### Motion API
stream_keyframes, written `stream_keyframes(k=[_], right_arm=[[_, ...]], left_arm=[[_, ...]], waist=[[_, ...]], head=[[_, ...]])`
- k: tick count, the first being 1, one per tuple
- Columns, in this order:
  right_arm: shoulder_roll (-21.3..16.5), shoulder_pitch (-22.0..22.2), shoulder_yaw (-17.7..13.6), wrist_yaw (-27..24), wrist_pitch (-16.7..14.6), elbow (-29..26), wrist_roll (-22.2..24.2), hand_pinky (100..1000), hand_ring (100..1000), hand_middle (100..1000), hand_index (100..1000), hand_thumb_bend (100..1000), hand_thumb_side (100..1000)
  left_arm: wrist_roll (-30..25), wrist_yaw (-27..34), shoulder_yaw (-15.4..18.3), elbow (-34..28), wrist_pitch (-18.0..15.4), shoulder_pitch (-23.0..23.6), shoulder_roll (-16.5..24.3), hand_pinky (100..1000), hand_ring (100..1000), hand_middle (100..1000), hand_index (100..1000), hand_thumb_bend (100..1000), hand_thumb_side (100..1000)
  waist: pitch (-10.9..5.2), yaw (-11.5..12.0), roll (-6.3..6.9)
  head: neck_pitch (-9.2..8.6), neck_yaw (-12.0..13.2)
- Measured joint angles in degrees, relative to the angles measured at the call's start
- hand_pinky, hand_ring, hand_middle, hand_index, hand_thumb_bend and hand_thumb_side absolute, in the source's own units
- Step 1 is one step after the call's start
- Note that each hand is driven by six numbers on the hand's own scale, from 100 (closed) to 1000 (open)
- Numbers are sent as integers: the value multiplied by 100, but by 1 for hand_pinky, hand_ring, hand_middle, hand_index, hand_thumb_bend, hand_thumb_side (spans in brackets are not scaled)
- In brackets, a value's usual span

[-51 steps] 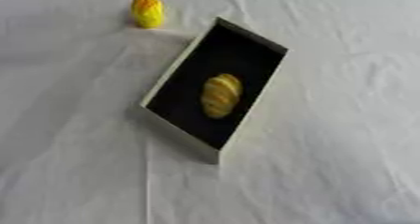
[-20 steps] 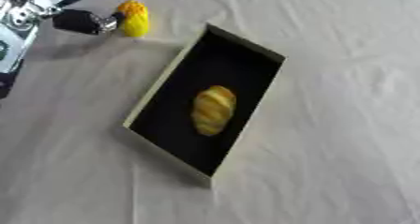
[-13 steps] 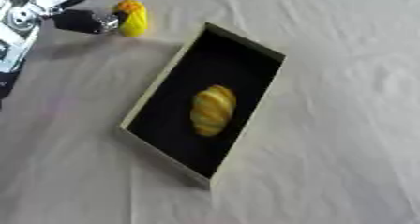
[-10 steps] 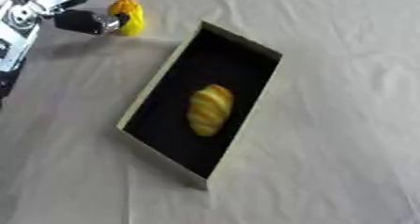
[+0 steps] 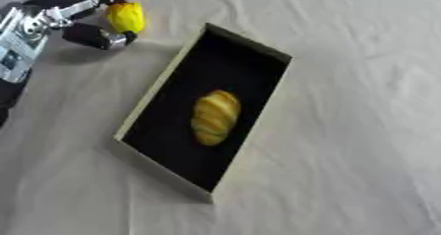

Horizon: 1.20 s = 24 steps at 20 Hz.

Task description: Pick up objects on the table and place them in the box.

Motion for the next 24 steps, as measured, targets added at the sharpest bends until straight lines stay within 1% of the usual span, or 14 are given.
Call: stream_keyframes(k=[1,2,3,6,10,12,13,17,18,20,21,23,24], right_arm=[[12,1,0,0,5,0,1,878,789,738,770,100,589],[30,1,1,0,11,0,5,878,789,738,770,100,590],[36,2,2,0,15,0,9,878,789,738,772,100,590],[47,11,17,0,25,0,18,878,789,738,771,100,593],[77,102,29,1,47,0,3,878,790,737,771,100,594],[82,110,29,3,57,0,-3,878,790,737,771,100,594],[82,119,29,4,61,0,-3,877,790,737,771,100,594],[83,196,29,9,94,0,-8,877,790,737,771,100,594],[83,211,30,11,98,0,-8,877,790,737,771,100,592],[83,249,29,31,99,0,-9,876,790,737,772,100,583],[83,267,28,41,98,0,-10,876,790,737,772,100,581],[81,313,27,52,89,0,-19,875,790,737,770,100,574],[76,330,24,53,83,0,-25,875,790,737,771,100,570]], left_arm=[[36,-25,1,17,16,0,-5,850,879,830,887,181,463],[74,-37,1,26,30,0,-16,841,871,823,882,154,426],[111,-44,1,31,47,0,-33,816,851,803,865,100,324],[232,-40,-1,44,113,0,-50,803,820,771,837,100,296],[306,88,-6,37,176,0,-71,798,809,758,826,100,349],[312,160,-9,13,206,0,-71,779,783,736,803,100,336],[325,190,-17,2,229,0,-71,757,756,711,781,100,314],[623,256,-72,-188,380,0,-71,719,701,646,723,100,348],[730,281,-100,-278,398,2,-69,718,698,643,720,100,340],[903,351,-195,-576,393,4,-50,716,696,639,714,100,291],[951,393,-264,-775,370,7,-25,713,694,636,711,100,279],[987,483,-436,-1267,308,42,49,710,697,637,709,100,215],[975,532,-541,-1552,267,86,91,709,695,637,709,100,207]], waist=[[7,9,0],[16,12,0],[21,11,0],[21,-12,0],[21,-8,-2],[20,-7,-3],[20,1,-5],[-1,80,-43],[-22,103,-60],[-88,162,-90],[-125,197,-103],[-204,280,-134],[-235,323,-156]], head=[[0,4],[0,9],[0,12],[1,13],[7,17],[10,17],[14,17],[63,11],[78,6],[130,-24],[165,-52],[229,-116],[264,-151]])
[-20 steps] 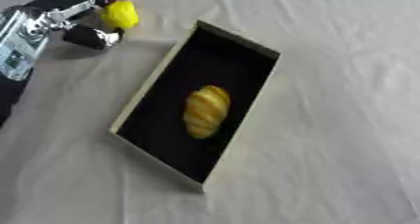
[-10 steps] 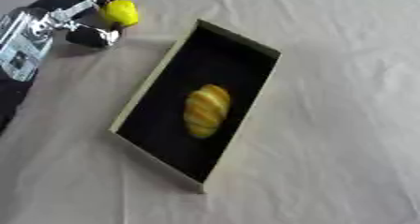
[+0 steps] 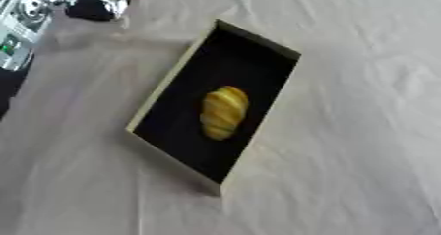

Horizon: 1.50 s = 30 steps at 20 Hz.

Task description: Pick up objects on the table and place them in the box.

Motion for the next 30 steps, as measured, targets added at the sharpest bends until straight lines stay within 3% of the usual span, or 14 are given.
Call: stream_keyframes(k=[5,9,14,20,30], right_arm=[[-72,33,-34,1,-60,0,-41,874,789,737,773,100,548],[-122,86,-55,12,-111,0,-65,874,789,737,773,100,546],[-144,135,-70,56,-132,0,-81,875,789,736,772,100,550],[-144,179,-81,66,-132,0,-84,875,790,736,772,100,550],[-143,158,-103,91,-262,0,-92,874,790,736,773,100,539]], left_arm=[[-336,424,-603,-1822,-257,398,235,700,675,620,698,100,180],[-759,912,-930,-3273,-246,620,262,689,650,597,686,100,185],[-1269,1183,-1213,-4253,-194,858,-97,687,643,590,686,100,205],[-1429,780,-1425,-4165,-258,1195,-414,689,652,597,688,100,154],[-1001,-565,-1716,-2867,-757,1380,-817,687,661,603,693,100,106]], waist=[[-128,198,-95],[-211,327,-138],[-244,441,-149],[-244,481,-153],[-244,421,-155]], head=[[130,-140],[196,-262],[256,-400],[283,-446],[298,-410]])
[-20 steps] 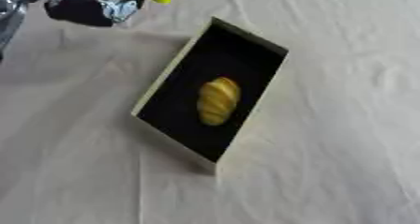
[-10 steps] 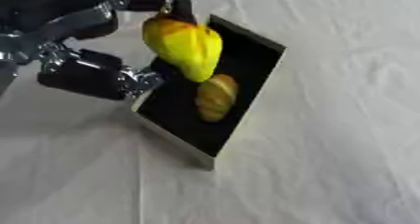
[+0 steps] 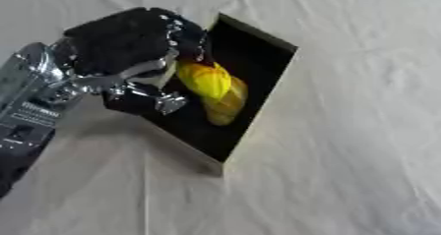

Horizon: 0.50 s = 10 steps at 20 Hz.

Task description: Pick up objects on the table and place them in the box.

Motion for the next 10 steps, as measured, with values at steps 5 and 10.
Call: stream_keyframes(k=[5,10], right_arm=[[52,22,-31,17,-45,0,-12,874,789,735,772,100,543],[58,55,-32,34,-46,0,-14,874,789,735,771,100,548]], left_arm=[[88,-321,-132,394,-259,6,-162,766,765,729,800,100,100],[-119,-424,-180,603,-526,8,-234,891,915,869,919,226,456]], waist=[[1,-63,3],[1,-88,26]], head=[[1,28],[2,33]])
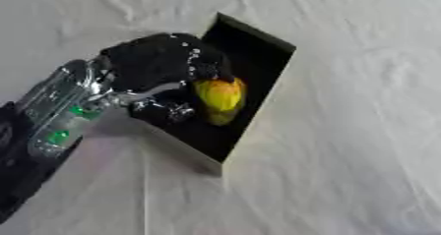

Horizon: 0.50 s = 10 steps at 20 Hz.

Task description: Pick up objects on the table and place them in the box.

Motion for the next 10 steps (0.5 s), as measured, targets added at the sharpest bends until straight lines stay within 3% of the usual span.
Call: stream_keyframes(k=[2,3,6,10], right_arm=[[9,14,0,2,5,0,0,873,789,734,770,100,549],[21,17,0,4,12,0,-4,873,789,734,770,100,550],[40,35,0,9,37,0,-10,873,789,734,770,100,550],[40,64,0,17,41,0,-9,872,789,734,770,100,544]], left_arm=[[-83,-80,13,36,-35,0,-23,916,944,885,934,347,679],[-108,-132,37,42,-29,0,-35,920,948,889,938,387,740],[-131,-266,123,31,30,0,-39,932,986,903,950,474,774],[-52,-320,263,-128,171,-1,-39,923,979,896,944,476,756]], waist=[[0,-4,1],[0,-4,1],[0,10,1],[-36,30,0]], head=[[1,-1],[1,-2],[1,-6],[1,-6]])
